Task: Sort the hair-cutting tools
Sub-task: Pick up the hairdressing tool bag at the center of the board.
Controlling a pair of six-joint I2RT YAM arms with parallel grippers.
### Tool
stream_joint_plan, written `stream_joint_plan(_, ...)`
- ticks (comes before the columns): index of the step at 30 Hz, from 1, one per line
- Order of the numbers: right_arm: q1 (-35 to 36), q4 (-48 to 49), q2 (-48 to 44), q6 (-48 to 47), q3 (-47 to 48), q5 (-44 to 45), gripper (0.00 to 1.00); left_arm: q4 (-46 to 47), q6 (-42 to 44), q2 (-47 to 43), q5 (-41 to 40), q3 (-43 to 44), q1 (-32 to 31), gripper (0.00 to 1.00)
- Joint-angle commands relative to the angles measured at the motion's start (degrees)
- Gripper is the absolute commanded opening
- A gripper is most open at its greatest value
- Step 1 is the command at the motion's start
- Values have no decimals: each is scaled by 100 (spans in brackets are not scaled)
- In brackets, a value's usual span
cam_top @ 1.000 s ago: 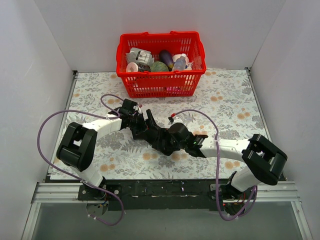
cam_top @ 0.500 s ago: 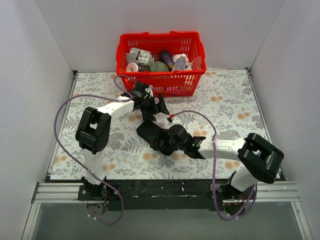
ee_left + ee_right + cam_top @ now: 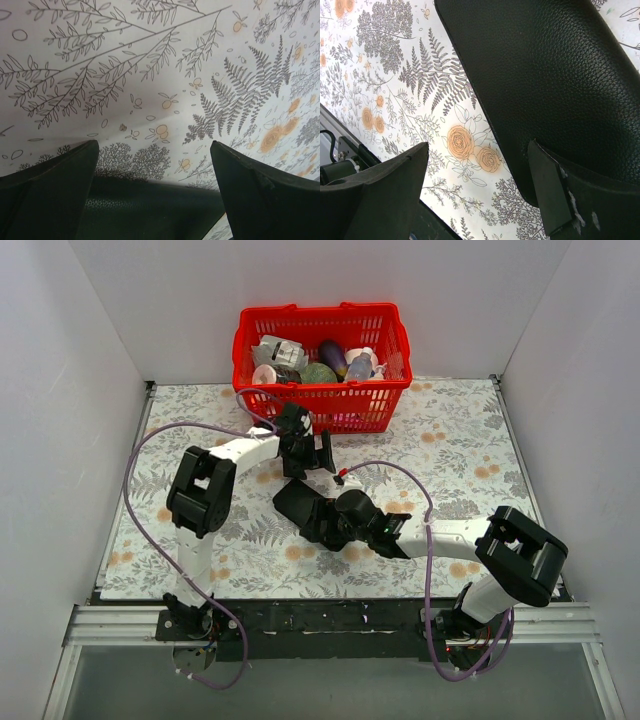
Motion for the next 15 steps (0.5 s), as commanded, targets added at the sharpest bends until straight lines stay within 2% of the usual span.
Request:
stream_joint_plan(1, 96, -445, 241, -47, -33, -120, 88, -410, 374, -264, -511, -765, -209, 98)
stream_joint_plan(11, 166, -1227, 21, 49, 46, 318, 88, -392, 348, -1319, -546, -2076, -306, 98)
stream_joint_plan(15, 236, -1918, -102, 119, 186, 757, 89, -463, 269, -1793, -397, -2497, -306, 98)
